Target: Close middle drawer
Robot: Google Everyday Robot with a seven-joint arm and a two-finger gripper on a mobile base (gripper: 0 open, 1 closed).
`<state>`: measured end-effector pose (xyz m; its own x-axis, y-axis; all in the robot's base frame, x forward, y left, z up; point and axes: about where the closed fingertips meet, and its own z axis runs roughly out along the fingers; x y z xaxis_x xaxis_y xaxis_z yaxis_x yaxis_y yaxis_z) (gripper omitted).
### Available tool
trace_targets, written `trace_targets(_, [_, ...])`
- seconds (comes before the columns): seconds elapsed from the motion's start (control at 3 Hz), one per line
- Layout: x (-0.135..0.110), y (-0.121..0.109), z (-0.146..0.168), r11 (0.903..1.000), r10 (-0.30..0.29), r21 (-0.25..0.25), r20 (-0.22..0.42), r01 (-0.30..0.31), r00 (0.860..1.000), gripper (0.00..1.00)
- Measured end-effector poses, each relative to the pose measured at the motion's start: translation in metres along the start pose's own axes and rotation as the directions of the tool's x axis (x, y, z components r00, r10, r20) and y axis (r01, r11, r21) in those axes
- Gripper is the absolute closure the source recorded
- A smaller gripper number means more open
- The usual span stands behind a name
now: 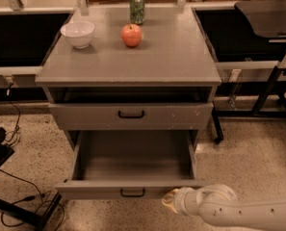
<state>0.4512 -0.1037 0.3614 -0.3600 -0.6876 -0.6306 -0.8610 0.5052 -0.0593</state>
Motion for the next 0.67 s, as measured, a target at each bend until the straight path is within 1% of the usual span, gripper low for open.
trace_targets(0.33, [0.0, 0.0, 0.0, 1.0, 0.0, 0.0, 0.0, 0.0, 1.0, 1.0])
trace_targets(0.67, [-0.024, -0.028, 0.003, 0.9989, -0.021, 0.042, 0.034, 0.02, 0.999, 1.0])
